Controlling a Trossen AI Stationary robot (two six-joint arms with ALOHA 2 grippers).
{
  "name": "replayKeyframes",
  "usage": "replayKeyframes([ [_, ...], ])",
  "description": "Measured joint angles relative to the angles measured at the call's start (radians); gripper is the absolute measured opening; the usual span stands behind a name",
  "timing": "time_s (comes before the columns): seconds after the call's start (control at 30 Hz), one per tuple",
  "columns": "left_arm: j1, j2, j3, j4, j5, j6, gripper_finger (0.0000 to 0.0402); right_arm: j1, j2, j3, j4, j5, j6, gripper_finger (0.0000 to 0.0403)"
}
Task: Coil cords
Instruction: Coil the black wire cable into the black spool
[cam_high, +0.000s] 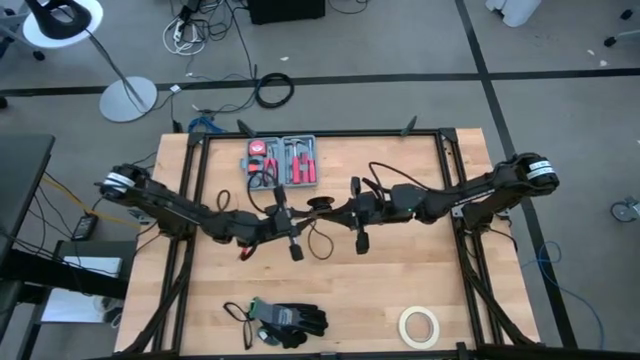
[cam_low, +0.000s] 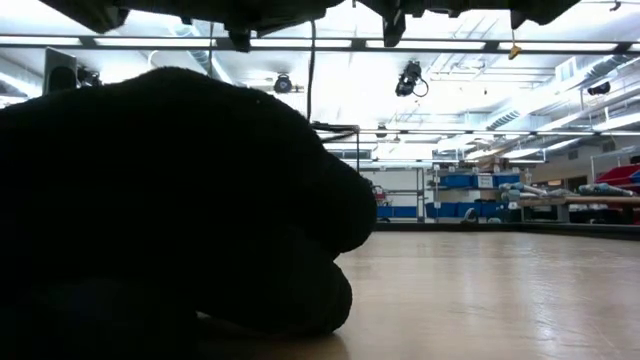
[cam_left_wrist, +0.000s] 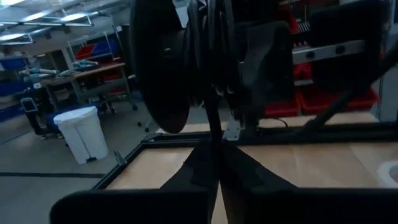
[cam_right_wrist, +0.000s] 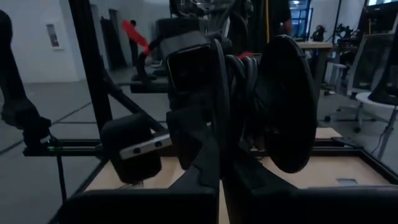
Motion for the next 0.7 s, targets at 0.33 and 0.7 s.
replayKeyframes([
  [0.33, -0.002, 0.089, 0.035, 0.001, 0.013, -0.122, 0.0088, 0.040, -0.003, -0.004, 0.141, 0.031, -0.078, 0.0000],
  [0.7, -0.058, 0.094, 0.033, 0.009, 0.037, -0.082, 0.0096, 0.079, -0.004, -0.002, 0.132, 0.083, -0.098, 0.0000],
])
